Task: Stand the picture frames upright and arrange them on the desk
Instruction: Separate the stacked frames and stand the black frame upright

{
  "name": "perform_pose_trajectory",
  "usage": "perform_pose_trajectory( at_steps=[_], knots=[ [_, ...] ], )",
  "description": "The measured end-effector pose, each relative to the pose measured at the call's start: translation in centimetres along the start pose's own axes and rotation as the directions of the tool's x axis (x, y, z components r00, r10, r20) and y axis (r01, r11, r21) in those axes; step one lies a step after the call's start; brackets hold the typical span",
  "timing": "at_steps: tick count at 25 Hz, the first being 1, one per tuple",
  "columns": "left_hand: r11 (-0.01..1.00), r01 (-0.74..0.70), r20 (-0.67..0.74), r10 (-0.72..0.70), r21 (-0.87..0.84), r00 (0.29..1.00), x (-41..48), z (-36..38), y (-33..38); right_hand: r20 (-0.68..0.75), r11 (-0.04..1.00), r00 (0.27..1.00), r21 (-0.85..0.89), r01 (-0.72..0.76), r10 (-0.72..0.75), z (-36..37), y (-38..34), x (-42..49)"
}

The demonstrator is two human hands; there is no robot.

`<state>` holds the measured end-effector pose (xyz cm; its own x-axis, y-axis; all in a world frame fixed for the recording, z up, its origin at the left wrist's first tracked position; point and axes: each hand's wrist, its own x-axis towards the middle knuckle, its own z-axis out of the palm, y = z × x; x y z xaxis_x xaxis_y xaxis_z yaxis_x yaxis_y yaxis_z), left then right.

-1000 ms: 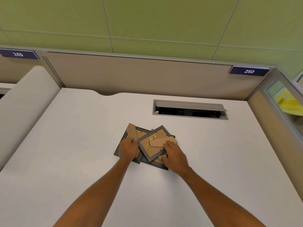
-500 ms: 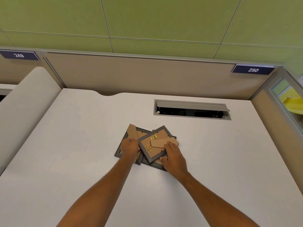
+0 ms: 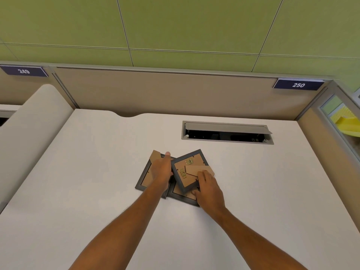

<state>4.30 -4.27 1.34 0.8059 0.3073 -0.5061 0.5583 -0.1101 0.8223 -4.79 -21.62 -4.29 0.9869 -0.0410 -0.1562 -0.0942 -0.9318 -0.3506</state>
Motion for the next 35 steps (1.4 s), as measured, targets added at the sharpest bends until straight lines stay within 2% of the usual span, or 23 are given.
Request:
perform_pose_trajectory(
  at_steps=[4,7,13,16,18,21,25,27,30,33,35],
  knots=[
    [0.993,-0.07,0.037,0.067,0.093,0.997,0.0,-0.2,-0.3,-0.037,0.999,0.999,-0.03,0.018,-0.019,-0.4,0.3,0.1],
    [0.995,-0.047,0.036,0.044,0.093,0.998,-0.1,-0.2,0.0,-0.152,0.994,0.984,-0.082,0.078,-0.09,-1.0,0.7,-0.2],
    [0.989,0.095,0.104,-0.084,-0.11,0.991,-0.4,0.1,0.9,-0.432,0.957,0.855,-0.088,0.278,-0.288,-2.1,2.9,-0.4],
    [0.973,0.072,0.152,-0.039,-0.22,0.988,-1.0,0.3,1.9,-0.518,0.943,0.804,-0.018,0.332,-0.292,-3.5,3.5,0.1],
    [0.969,0.002,0.172,0.042,-0.248,0.984,-1.5,0.6,2.6,-0.549,0.939,0.79,0.024,0.343,-0.274,-4.8,3.5,0.3],
    [0.974,-0.105,0.181,0.142,-0.202,0.973,-2.2,0.8,3.5,-0.5,0.957,0.847,0.11,0.27,-0.182,-7.0,3.3,0.6],
    [0.975,-0.144,0.259,0.184,-0.167,0.948,-2.8,1.2,4.0,-0.344,0.943,0.939,0.32,0.095,0.022,-8.6,3.2,1.0],
    [0.977,-0.143,0.301,0.186,-0.159,0.935,-3.2,1.3,4.2,-0.272,0.876,0.958,0.479,0.051,0.093,-9.2,3.1,1.1],
    [0.979,-0.118,0.394,0.176,-0.168,0.902,-4.0,1.5,4.2,-0.202,0.719,0.965,0.695,0.021,0.167,-10.2,2.6,1.1],
    [0.987,-0.104,0.442,0.147,-0.12,0.885,-4.6,1.6,3.9,-0.159,0.609,0.973,0.793,0.025,0.168,-10.9,2.2,0.6],
    [0.991,-0.084,0.476,0.123,-0.104,0.871,-4.7,1.5,3.6,-0.128,0.583,0.976,0.812,0.002,0.175,-11.2,2.3,0.2]
  ],
)
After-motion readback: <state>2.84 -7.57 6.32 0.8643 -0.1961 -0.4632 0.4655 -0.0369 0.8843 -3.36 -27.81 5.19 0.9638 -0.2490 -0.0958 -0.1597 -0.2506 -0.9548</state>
